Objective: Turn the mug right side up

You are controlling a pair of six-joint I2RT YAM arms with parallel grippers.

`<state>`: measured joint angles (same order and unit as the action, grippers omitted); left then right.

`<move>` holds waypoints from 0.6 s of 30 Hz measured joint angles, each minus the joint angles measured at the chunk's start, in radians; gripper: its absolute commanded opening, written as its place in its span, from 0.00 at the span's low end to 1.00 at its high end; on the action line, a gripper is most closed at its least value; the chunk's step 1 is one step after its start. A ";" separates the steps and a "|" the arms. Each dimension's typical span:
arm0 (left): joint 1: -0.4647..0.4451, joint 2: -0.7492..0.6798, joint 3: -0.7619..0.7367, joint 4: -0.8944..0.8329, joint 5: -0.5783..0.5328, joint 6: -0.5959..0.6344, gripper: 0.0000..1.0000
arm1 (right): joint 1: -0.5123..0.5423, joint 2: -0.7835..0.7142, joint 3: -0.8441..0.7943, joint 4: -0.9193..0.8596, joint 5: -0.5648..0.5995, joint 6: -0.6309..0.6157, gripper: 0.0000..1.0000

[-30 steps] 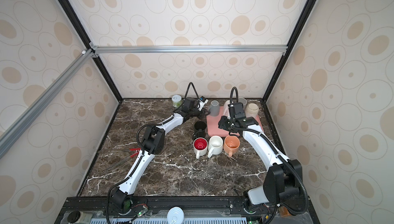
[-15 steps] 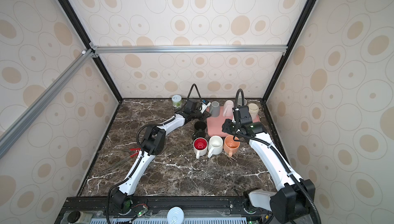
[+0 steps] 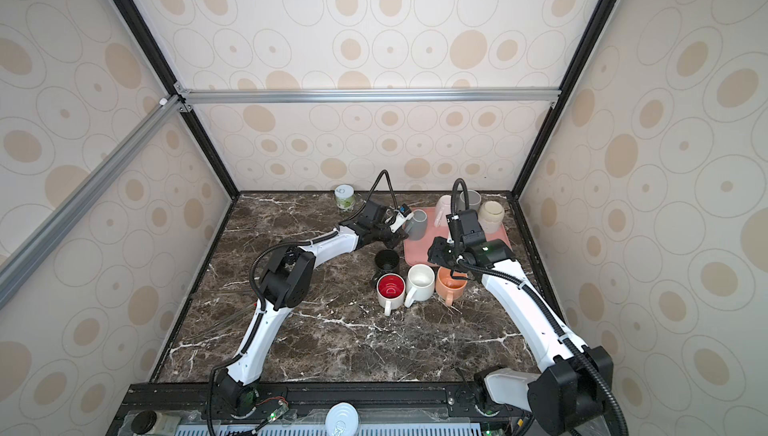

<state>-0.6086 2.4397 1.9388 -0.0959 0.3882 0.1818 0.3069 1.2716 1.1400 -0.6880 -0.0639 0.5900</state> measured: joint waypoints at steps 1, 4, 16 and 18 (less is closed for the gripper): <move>0.002 0.008 0.014 -0.019 -0.011 0.006 0.32 | 0.000 0.011 0.001 0.001 -0.003 0.000 0.52; 0.010 0.054 0.095 -0.078 -0.040 0.016 0.44 | 0.000 0.047 0.002 0.007 -0.011 -0.003 0.52; 0.019 0.129 0.219 -0.155 -0.087 0.037 0.52 | 0.008 0.080 -0.023 0.082 -0.016 0.018 0.52; 0.019 0.138 0.240 -0.153 -0.071 0.044 0.52 | 0.010 0.097 -0.026 0.091 -0.020 0.022 0.52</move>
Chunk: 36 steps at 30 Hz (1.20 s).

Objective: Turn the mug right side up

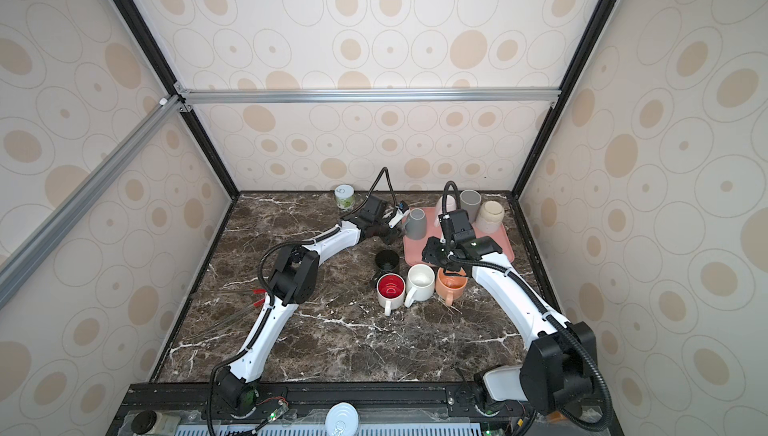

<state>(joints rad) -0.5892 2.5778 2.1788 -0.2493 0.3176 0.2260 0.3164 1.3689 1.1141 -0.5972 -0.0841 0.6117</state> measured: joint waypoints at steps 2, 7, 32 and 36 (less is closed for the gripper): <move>0.000 0.004 0.010 0.003 0.016 0.006 0.52 | 0.002 0.019 0.000 0.007 -0.003 0.002 0.52; 0.000 0.008 0.035 0.007 0.043 0.019 0.52 | 0.003 0.066 0.000 0.015 -0.014 0.002 0.52; 0.000 0.049 0.070 0.019 0.089 0.035 0.00 | 0.003 -0.048 -0.126 0.052 0.001 0.062 0.52; 0.000 0.021 0.056 -0.012 0.082 0.037 0.00 | 0.003 -0.079 -0.131 0.059 0.010 0.073 0.52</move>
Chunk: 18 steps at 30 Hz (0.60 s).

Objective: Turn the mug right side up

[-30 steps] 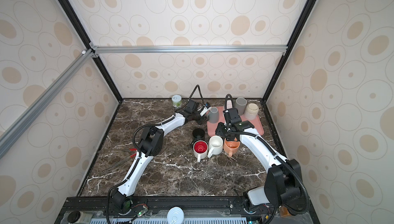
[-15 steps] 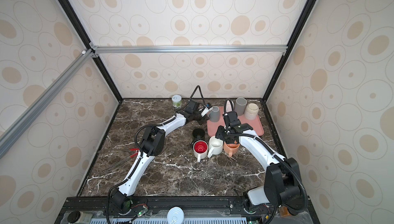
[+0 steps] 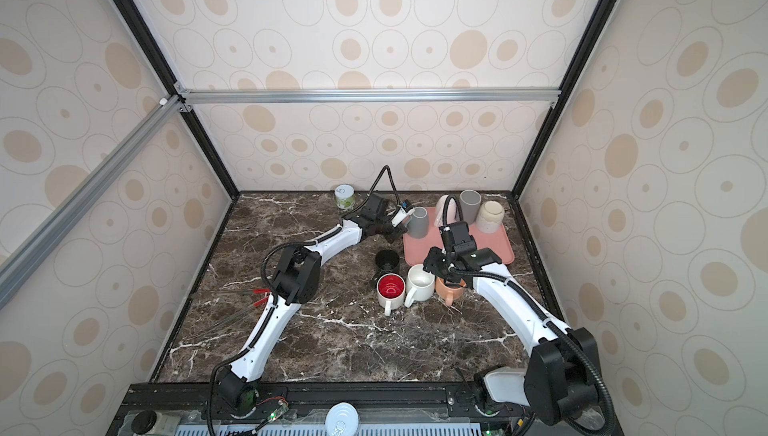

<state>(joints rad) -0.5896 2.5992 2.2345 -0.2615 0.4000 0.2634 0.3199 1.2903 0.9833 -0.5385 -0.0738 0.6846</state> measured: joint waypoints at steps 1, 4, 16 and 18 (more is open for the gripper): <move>0.000 -0.015 -0.014 -0.008 -0.001 0.000 0.00 | 0.000 -0.010 0.000 0.002 0.002 0.003 0.52; 0.000 -0.061 -0.053 -0.017 -0.001 0.001 0.00 | 0.000 -0.040 0.000 0.006 0.007 0.011 0.52; 0.012 -0.314 -0.275 0.082 0.033 -0.034 0.00 | 0.000 -0.175 -0.062 0.137 -0.046 0.046 0.54; 0.020 -0.367 -0.343 0.125 0.063 -0.062 0.00 | 0.000 -0.193 -0.080 0.184 -0.069 0.057 0.54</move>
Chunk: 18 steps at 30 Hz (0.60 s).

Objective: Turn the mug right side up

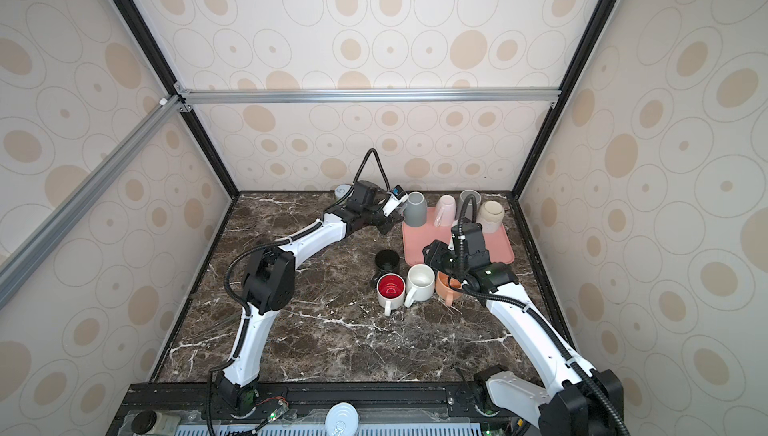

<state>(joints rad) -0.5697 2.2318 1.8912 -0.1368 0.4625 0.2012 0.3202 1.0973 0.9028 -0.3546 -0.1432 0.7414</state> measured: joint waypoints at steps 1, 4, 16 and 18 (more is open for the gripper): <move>0.005 -0.024 -0.035 0.028 0.013 -0.016 0.00 | 0.000 -0.006 -0.009 0.024 -0.011 0.005 0.54; 0.031 -0.097 -0.134 0.099 0.052 -0.071 0.00 | 0.000 -0.019 -0.039 0.106 -0.047 0.025 0.55; 0.126 -0.340 -0.408 0.388 0.166 -0.309 0.00 | 0.000 0.022 -0.066 0.411 -0.211 0.127 0.58; 0.130 -0.366 -0.438 0.443 0.192 -0.360 0.00 | 0.000 0.046 -0.066 0.459 -0.240 0.145 0.58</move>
<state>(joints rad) -0.4397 1.8656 1.4536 0.3058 0.6544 -0.1593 0.3206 1.1435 0.8368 0.1047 -0.3836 0.8867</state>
